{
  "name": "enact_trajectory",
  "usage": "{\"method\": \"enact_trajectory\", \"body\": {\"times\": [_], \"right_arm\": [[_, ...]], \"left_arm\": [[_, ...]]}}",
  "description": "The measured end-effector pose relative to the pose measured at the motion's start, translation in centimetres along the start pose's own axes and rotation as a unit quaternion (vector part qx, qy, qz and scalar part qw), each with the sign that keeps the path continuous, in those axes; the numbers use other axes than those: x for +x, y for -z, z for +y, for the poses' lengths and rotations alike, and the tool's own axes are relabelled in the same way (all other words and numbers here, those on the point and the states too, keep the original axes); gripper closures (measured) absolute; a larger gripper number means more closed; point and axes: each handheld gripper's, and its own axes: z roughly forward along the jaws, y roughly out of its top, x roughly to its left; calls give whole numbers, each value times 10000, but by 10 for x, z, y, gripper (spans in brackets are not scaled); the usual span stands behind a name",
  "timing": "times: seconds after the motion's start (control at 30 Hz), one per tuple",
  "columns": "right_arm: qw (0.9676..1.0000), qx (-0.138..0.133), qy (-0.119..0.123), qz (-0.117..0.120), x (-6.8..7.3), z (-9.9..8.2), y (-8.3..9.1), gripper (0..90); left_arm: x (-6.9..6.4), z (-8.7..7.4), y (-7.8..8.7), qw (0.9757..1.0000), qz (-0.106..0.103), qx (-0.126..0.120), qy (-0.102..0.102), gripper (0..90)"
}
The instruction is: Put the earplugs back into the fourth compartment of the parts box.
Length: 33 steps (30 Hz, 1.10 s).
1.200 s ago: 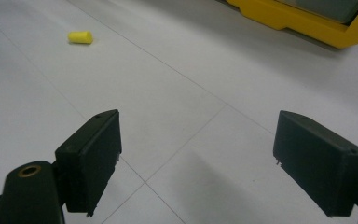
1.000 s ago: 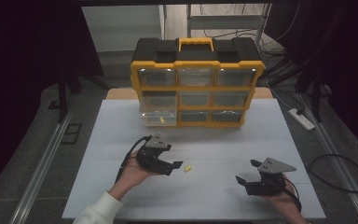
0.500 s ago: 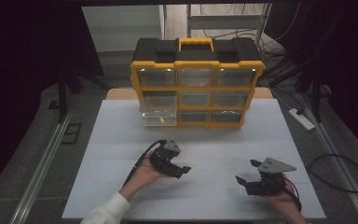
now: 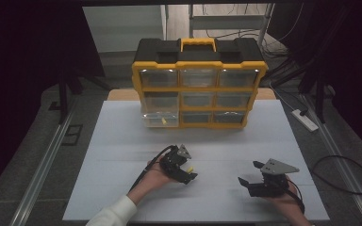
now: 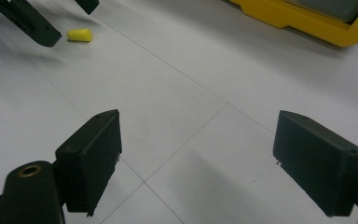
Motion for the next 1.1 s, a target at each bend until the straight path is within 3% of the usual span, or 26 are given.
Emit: {"method": "enact_trajectory", "body": {"times": [0.13, 0.3, 0.47, 0.63, 0.7, 0.77, 0.9, 1.1], "right_arm": [[10000, 5, 0, 3, 0, 0, 0, 162], [10000, -6, -6, -1, -1, 0, 1, 162], [10000, -6, -8, 3, 0, 0, 0, 162], [10000, -2, 8, -2, 0, 0, 0, 162], [10000, -5, 7, -2, 0, 0, 0, 162], [10000, -9, 0, -2, 0, 0, 0, 163], [10000, -14, 3, 3, 0, 0, 1, 163], [10000, -6, 13, -10, 0, 0, 0, 163]], "left_arm": [[0, 0, -3, 10000, -27, 25, -33, 286], [-2, 1, -4, 9998, -102, 38, -157, 418], [-4, 1, -5, 9996, 50, 103, -267, 533], [-5, 0, -4, 9993, 59, 74, -369, 734], [-6, 1, -3, 9991, 50, 59, -409, 772], [-5, 1, 0, 9994, -24, -67, -351, 777], [-5, 2, 12, 9990, 60, -322, -312, 778], [-8, 4, 32, 9962, 165, -807, -287, 778]]}}
